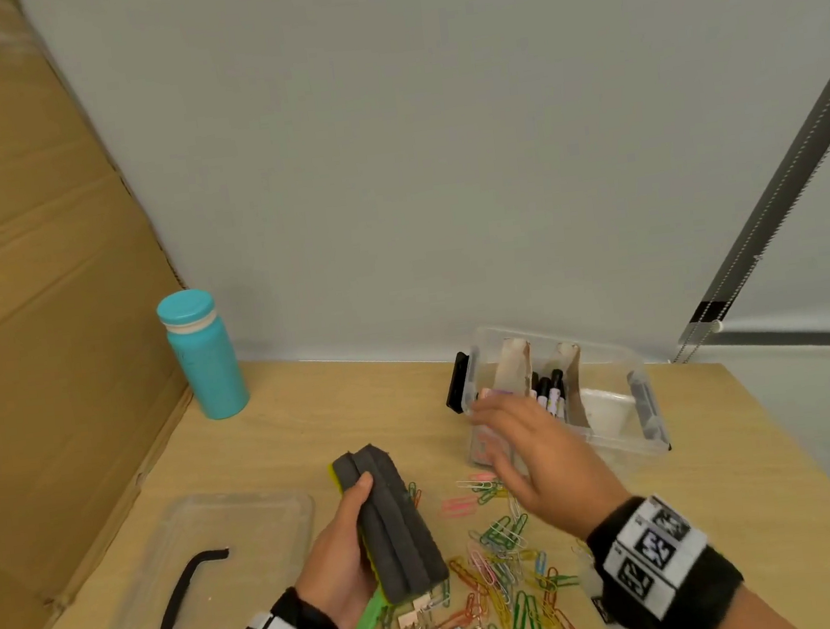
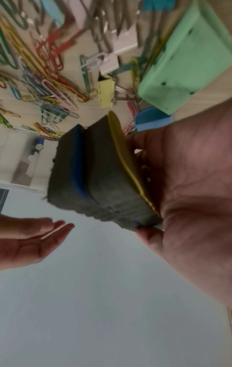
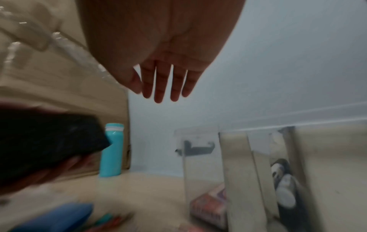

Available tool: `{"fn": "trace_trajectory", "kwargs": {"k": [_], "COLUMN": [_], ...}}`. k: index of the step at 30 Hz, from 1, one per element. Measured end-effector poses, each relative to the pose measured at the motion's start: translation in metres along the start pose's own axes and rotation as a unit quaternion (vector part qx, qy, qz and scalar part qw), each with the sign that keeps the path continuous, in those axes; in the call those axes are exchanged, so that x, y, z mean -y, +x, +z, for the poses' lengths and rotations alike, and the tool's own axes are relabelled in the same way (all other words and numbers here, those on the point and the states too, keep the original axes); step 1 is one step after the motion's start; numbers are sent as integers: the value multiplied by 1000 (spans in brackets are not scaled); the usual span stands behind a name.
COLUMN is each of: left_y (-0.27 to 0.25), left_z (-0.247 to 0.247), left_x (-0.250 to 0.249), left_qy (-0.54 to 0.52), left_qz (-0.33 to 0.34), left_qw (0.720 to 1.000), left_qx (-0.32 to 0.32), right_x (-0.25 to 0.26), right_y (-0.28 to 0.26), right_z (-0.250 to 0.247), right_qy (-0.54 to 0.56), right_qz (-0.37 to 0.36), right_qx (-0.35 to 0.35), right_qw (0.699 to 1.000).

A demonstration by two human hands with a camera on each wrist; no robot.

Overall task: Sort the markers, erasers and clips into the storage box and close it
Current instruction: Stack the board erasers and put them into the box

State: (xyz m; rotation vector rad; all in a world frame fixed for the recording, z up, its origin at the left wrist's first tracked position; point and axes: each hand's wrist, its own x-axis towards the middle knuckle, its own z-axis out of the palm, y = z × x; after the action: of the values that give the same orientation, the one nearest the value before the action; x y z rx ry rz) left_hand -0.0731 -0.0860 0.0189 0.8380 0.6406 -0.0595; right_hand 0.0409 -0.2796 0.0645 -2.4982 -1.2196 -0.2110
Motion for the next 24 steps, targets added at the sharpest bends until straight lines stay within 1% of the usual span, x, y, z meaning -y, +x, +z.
{"fn": "trace_trajectory", "kwargs": {"k": [1, 3, 5, 7, 9, 10, 13, 15, 17, 20, 22, 24], "left_y": [0, 1, 2, 4, 5, 5, 8, 10, 9, 8, 7, 8], "left_z": [3, 10, 16, 24, 31, 33, 37, 38, 40, 39, 36, 30], "left_x": [1, 0, -1, -1, 0, 1, 3, 5, 6, 5, 3, 1], "left_qy": [-10, -15, 9, 45, 60, 61, 72, 81, 86, 89, 93, 77], "left_qz": [1, 5, 14, 47, 70, 73, 73, 69, 61, 40, 46, 57], "left_qw": [1000, 999, 998, 996, 994, 994, 993, 993, 993, 991, 991, 994], "left_qx": [6, 32, 54, 63, 61, 61, 49, 43, 56, 87, 81, 46], "right_x": [7, 19, 25, 27, 28, 27, 22, 18, 18, 20, 16, 8], "right_y": [-11, -28, -39, -44, -46, -46, -45, -44, -44, -43, -39, -33], "right_z": [4, 11, 15, 15, 14, 15, 21, 22, 22, 21, 15, 4], "right_qy": [11, 62, 140, 211, 221, 194, 62, 11, -9, -13, -23, -13], "right_qz": [-19, -22, -1, 27, 22, -3, -114, -149, -164, -189, -176, -132], "right_qx": [23, 77, 115, 135, 151, 155, 131, 94, 61, 42, 28, -18], "right_qw": [999, 995, 983, 968, 963, 969, 983, 984, 984, 981, 984, 991]}}
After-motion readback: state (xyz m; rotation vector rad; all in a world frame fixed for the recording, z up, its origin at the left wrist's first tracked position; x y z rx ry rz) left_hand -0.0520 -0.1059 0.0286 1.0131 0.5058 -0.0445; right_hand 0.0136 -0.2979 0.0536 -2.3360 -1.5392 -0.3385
